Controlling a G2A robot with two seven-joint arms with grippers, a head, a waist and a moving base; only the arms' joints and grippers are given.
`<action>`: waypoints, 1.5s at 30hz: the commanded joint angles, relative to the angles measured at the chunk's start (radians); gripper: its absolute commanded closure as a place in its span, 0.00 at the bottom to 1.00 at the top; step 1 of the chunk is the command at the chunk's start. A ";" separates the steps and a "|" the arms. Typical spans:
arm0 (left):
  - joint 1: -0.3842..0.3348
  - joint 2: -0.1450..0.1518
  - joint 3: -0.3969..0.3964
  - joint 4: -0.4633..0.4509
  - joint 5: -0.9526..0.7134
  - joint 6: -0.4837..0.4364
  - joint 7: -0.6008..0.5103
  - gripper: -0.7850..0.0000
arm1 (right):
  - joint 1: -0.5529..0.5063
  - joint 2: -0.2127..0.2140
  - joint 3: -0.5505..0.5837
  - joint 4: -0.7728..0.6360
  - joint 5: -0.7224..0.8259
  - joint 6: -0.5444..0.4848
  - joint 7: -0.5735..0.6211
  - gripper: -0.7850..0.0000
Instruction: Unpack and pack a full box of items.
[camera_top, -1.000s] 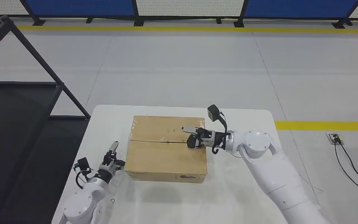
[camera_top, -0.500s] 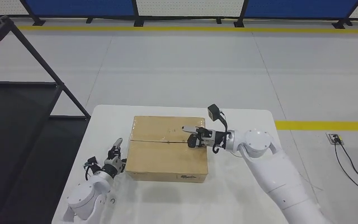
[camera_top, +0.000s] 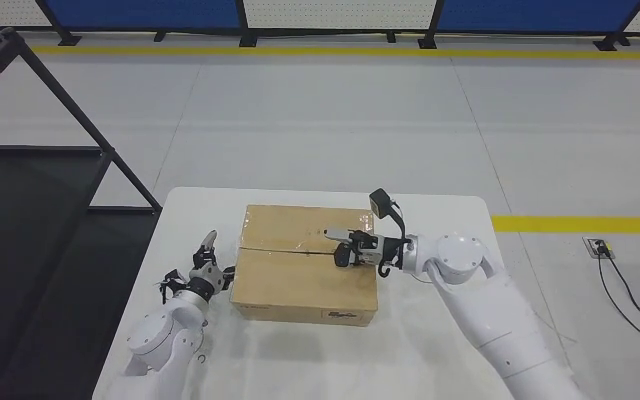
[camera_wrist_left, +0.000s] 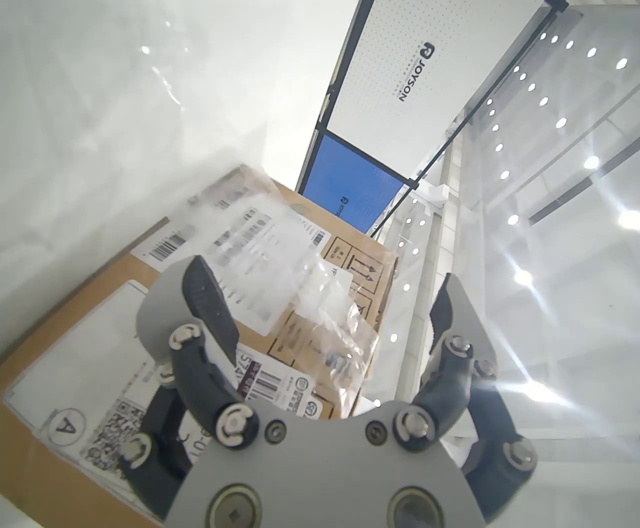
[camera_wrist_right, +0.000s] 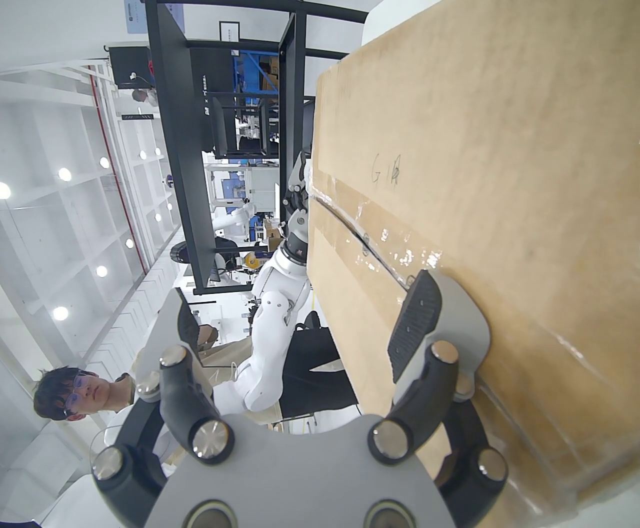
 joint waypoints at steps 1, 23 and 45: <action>-0.006 -0.004 0.005 0.010 -0.018 -0.020 0.011 0.00 | -0.004 0.001 0.002 -0.005 -0.001 0.000 0.000 0.00; 0.088 -0.008 -0.086 -0.065 0.002 -0.112 0.092 0.00 | -0.017 0.005 0.004 -0.021 -0.006 0.003 0.010 0.00; 0.018 -0.041 0.004 0.009 -0.065 -0.110 0.136 0.00 | -0.025 0.008 0.009 -0.025 -0.002 -0.004 0.018 0.00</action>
